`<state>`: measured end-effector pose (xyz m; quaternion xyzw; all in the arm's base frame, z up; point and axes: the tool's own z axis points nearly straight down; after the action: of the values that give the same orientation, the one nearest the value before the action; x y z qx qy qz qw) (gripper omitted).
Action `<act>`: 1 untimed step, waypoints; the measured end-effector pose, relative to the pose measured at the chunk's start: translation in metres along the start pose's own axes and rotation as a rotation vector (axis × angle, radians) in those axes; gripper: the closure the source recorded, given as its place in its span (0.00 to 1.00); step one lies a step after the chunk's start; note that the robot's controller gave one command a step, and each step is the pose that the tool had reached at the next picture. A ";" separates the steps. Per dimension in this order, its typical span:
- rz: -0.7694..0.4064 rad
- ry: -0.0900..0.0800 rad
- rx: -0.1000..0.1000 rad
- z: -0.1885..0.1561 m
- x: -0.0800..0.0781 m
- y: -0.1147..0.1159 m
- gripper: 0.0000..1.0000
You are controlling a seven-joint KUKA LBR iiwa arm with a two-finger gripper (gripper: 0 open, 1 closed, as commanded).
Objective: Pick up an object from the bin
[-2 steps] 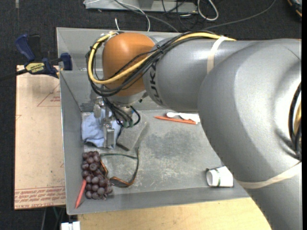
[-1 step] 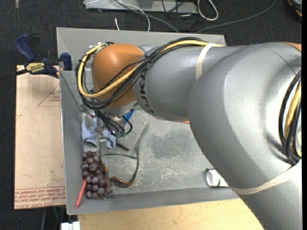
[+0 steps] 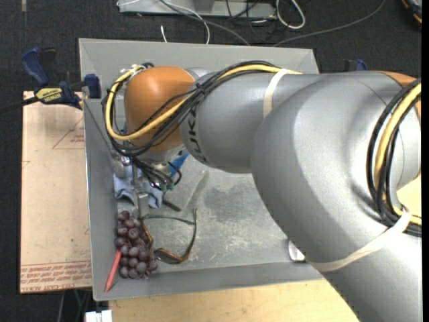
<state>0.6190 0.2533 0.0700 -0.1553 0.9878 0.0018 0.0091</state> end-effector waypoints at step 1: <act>0.102 0.008 -0.006 -0.001 0.011 -0.004 1.00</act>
Offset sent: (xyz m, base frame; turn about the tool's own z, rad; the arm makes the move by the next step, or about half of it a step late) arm 0.0000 0.0000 0.0000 0.0000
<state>0.6097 0.2456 0.0713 -0.1048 0.9945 0.0046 0.0046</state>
